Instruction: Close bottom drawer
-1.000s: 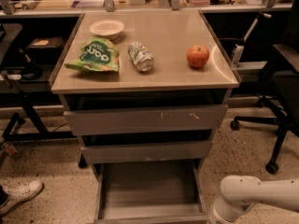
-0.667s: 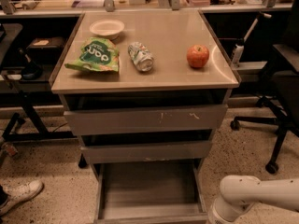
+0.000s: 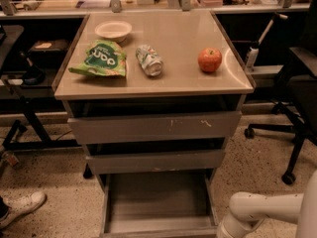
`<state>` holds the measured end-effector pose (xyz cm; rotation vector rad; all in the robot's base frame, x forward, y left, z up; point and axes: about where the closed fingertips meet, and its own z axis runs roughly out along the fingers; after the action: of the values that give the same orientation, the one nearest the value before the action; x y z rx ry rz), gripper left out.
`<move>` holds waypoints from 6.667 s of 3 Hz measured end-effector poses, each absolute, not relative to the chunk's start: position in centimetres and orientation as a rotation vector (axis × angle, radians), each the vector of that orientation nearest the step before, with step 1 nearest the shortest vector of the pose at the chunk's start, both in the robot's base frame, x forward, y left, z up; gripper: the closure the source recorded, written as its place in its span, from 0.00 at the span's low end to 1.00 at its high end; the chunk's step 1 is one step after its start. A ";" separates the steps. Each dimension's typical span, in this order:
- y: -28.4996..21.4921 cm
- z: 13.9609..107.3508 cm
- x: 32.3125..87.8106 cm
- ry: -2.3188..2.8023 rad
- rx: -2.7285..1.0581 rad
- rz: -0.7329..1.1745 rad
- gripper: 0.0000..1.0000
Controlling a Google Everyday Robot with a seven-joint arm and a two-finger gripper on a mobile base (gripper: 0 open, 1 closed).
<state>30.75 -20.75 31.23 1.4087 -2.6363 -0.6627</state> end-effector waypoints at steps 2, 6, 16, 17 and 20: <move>-18.8 24.7 31.2 -2.635 1.347 -0.800 1.00; -17.2 18.9 34.7 -2.637 1.385 -0.824 1.00; -16.8 18.3 35.3 -2.632 1.398 -0.826 0.66; -16.5 18.2 36.2 -2.645 1.420 -0.812 0.89; -16.0 17.6 41.4 -2.702 1.533 -0.762 1.00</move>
Offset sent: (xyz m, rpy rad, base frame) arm 0.0107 0.0277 -0.0925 0.1118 0.0575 -0.0547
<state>41.44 -15.98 17.63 1.5328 -2.7020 -0.7618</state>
